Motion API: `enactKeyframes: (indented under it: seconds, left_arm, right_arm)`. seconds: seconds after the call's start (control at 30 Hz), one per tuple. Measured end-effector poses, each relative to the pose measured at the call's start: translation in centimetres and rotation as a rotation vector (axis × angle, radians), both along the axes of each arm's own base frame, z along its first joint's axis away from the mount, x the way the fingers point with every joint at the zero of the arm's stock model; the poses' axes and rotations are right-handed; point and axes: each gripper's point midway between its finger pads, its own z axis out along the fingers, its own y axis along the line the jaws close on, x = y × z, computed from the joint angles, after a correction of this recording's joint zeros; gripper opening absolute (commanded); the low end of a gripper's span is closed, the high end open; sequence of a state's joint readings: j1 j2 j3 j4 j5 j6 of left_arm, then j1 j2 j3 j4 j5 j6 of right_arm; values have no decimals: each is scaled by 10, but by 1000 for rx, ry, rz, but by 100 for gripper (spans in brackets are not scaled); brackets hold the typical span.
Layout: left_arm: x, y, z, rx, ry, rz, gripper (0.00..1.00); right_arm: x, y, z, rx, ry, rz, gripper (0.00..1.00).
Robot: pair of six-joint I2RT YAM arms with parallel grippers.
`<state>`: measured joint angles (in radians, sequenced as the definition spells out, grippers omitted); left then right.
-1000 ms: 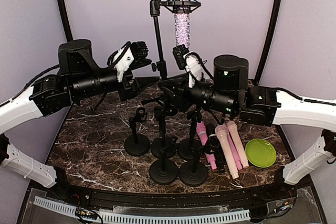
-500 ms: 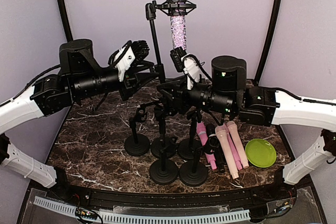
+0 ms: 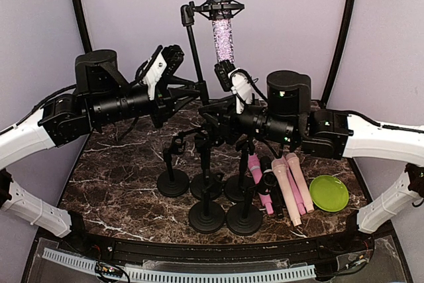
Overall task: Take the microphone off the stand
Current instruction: Unscrew the knob on the microphone stand.
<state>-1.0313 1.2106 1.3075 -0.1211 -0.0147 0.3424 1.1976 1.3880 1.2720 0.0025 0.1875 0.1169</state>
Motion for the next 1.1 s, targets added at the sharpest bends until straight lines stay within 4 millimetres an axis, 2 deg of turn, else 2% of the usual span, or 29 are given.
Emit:
enactKeyframes:
  seconds: [0.47, 0.7, 0.97, 1.03, 1.1]
  left_arm:
    - [-10, -5, 11, -316, 474, -42, 0]
    - [-16, -1, -2, -452, 697, -74, 0]
    - [-16, -1, -2, -506, 784, -90, 0]
    - [-16, -1, -2, -508, 785, -90, 4]
    - [-15, -1, -2, -507, 782, -88, 13]
  right_arm:
    - [0, -5, 10, 20, -64, -2, 0]
    - [-5, -2, -1, 6, -74, 13, 0]
    - [-5, -2, -2, 9, -77, 12, 0]
    - [-4, -2, -2, 9, -79, 11, 0]
    - [-4, -2, -2, 9, -79, 10, 0]
